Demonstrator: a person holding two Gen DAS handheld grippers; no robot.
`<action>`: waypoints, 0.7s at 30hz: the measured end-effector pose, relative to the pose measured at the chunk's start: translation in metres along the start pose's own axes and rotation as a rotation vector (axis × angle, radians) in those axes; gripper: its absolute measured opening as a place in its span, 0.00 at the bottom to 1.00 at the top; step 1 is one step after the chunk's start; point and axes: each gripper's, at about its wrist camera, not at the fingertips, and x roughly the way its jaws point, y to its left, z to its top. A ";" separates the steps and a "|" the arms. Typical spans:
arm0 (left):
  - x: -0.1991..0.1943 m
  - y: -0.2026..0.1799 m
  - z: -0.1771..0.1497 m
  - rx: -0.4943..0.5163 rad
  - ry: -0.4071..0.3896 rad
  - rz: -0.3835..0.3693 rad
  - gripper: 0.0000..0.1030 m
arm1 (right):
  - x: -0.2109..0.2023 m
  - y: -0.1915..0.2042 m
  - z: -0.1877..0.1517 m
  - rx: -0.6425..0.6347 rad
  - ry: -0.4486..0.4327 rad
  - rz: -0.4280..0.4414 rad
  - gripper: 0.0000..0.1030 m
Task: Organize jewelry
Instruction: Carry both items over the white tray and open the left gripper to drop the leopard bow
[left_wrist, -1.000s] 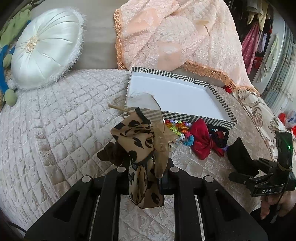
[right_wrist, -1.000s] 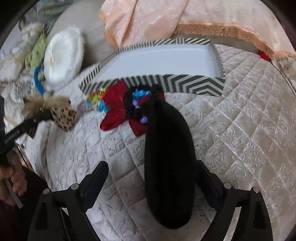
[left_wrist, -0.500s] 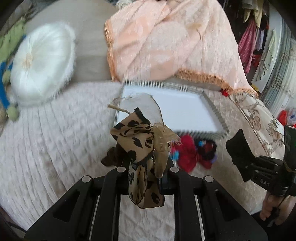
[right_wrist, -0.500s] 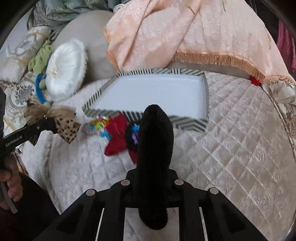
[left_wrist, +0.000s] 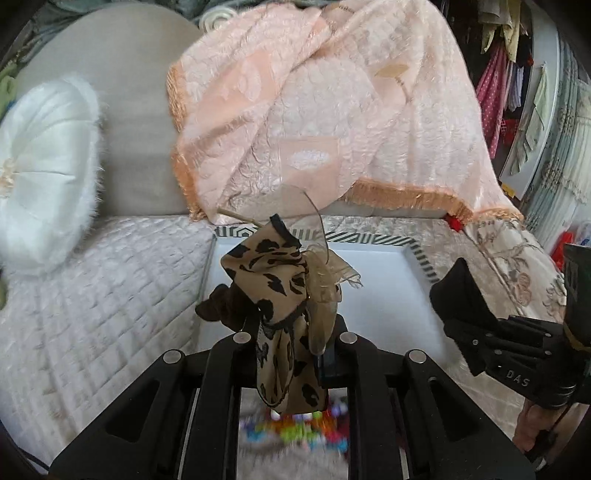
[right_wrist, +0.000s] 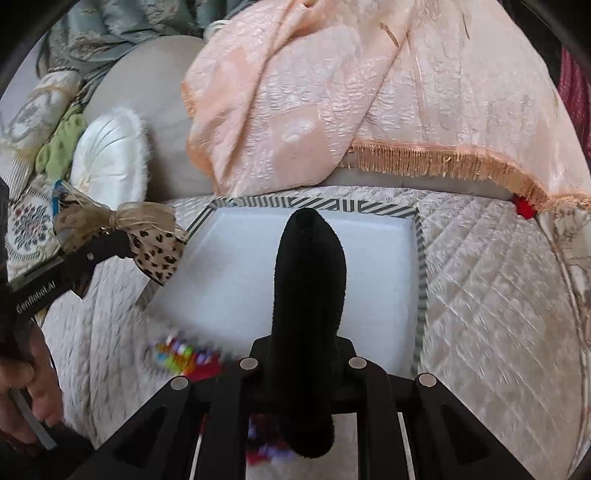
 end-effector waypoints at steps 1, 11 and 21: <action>0.013 0.003 -0.001 -0.003 0.015 -0.001 0.13 | 0.008 -0.006 0.002 0.016 0.003 0.001 0.13; 0.081 0.022 -0.021 -0.036 0.151 0.046 0.13 | 0.090 -0.018 0.003 0.050 0.156 -0.001 0.13; 0.089 0.015 -0.030 0.027 0.212 0.097 0.32 | 0.088 -0.039 -0.002 0.145 0.133 -0.031 0.32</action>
